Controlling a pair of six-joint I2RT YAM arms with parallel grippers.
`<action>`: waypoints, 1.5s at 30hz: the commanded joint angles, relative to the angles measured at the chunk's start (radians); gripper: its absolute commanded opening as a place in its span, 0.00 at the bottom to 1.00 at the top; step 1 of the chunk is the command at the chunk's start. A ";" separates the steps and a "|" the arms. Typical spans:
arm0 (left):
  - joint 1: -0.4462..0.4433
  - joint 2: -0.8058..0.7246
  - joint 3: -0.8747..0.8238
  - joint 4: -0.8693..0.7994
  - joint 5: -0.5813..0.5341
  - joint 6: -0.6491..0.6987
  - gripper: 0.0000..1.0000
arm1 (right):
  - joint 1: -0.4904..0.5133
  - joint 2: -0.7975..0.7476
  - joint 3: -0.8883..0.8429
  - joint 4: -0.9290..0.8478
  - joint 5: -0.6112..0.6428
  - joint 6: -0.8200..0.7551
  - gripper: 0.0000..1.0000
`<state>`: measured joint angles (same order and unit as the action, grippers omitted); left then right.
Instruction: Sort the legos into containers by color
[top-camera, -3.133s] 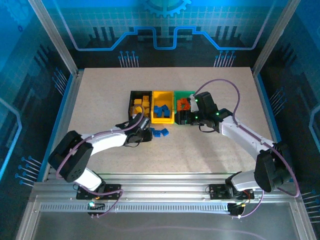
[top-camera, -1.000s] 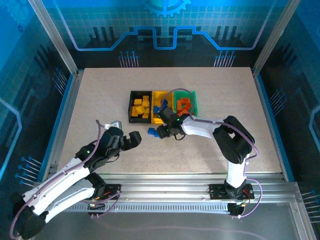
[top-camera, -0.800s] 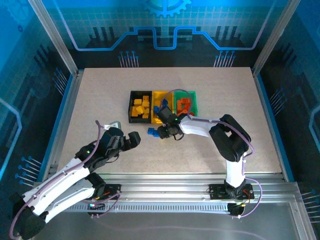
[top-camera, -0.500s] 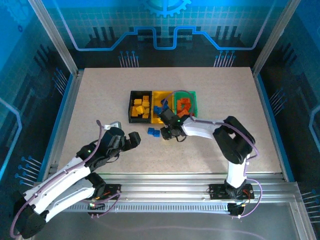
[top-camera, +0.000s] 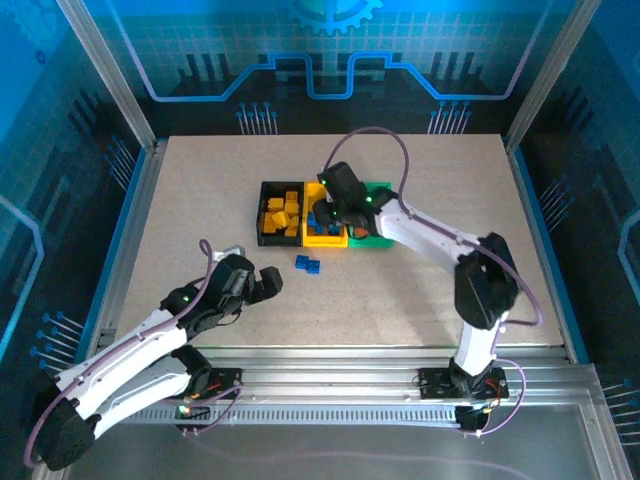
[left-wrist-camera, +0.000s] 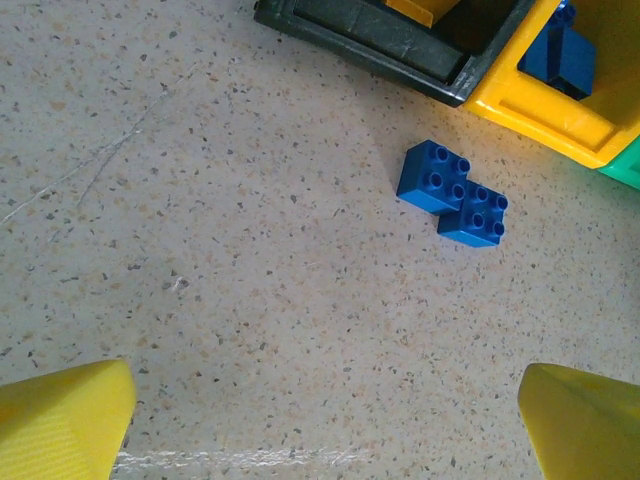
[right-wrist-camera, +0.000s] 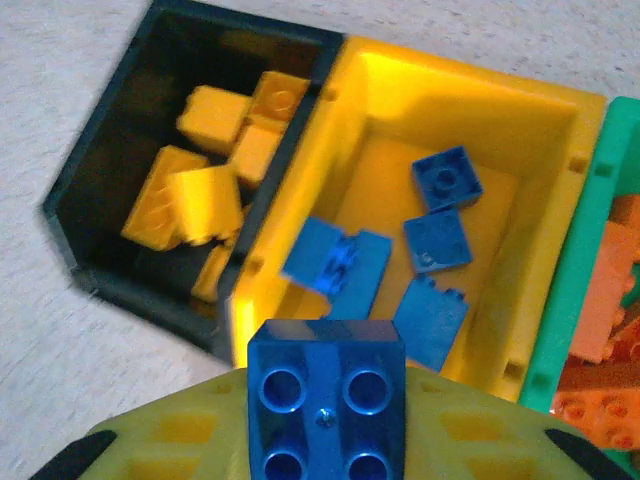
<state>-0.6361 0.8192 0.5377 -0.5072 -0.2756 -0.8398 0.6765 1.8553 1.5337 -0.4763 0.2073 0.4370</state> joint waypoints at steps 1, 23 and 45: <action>0.000 -0.026 0.004 -0.035 0.010 -0.009 0.99 | -0.033 0.119 0.110 -0.112 0.021 0.028 0.36; 0.006 -0.089 -0.011 -0.075 -0.013 0.010 0.99 | 0.136 -0.126 -0.245 0.055 -0.007 0.203 0.78; 0.011 -0.119 -0.051 -0.088 0.004 0.003 0.99 | 0.176 0.114 -0.244 0.093 0.034 0.307 0.59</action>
<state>-0.6312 0.7120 0.4999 -0.5735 -0.2729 -0.8375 0.8482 1.9388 1.2583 -0.3172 0.2047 0.7143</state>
